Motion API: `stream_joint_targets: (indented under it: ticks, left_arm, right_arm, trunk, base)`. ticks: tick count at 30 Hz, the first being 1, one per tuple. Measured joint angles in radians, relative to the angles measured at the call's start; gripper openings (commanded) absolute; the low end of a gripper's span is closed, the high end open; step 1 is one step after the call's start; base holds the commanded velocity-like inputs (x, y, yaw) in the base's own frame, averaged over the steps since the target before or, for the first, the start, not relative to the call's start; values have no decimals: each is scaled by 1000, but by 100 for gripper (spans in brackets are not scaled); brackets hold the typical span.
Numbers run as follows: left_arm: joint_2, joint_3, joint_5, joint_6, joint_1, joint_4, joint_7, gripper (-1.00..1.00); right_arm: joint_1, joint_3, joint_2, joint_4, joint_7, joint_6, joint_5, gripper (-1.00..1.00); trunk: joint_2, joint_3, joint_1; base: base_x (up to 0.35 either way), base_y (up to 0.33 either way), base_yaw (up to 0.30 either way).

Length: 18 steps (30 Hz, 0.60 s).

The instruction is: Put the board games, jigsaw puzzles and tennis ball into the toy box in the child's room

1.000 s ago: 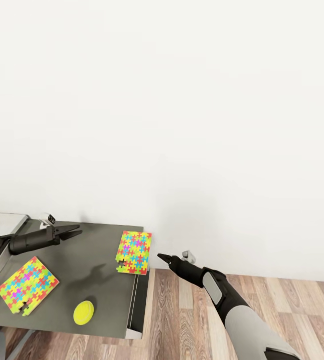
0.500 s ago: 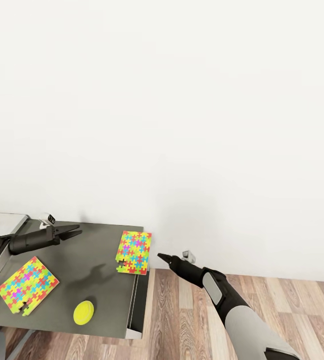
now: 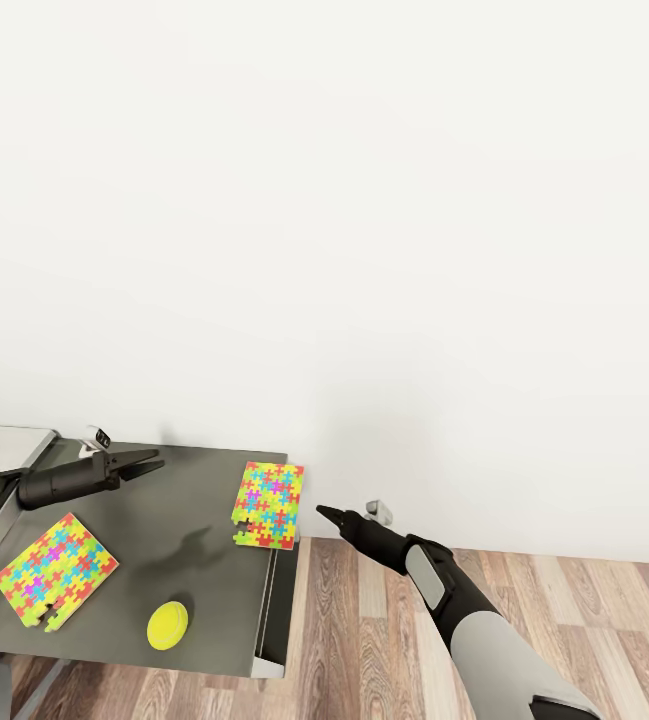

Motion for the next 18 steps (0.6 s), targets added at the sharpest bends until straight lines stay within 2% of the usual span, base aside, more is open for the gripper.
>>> stream_joint_targets:
  ticks: [18]
  left_arm:
    - [0, 0, -1, 0, 0, 0, 0, 100]
  right_arm:
    - [0, -1, 0, 0, 0, -1, 0, 100]
  trunk:
    - [0, 0, 0]
  base:
    - [0, 0, 0]
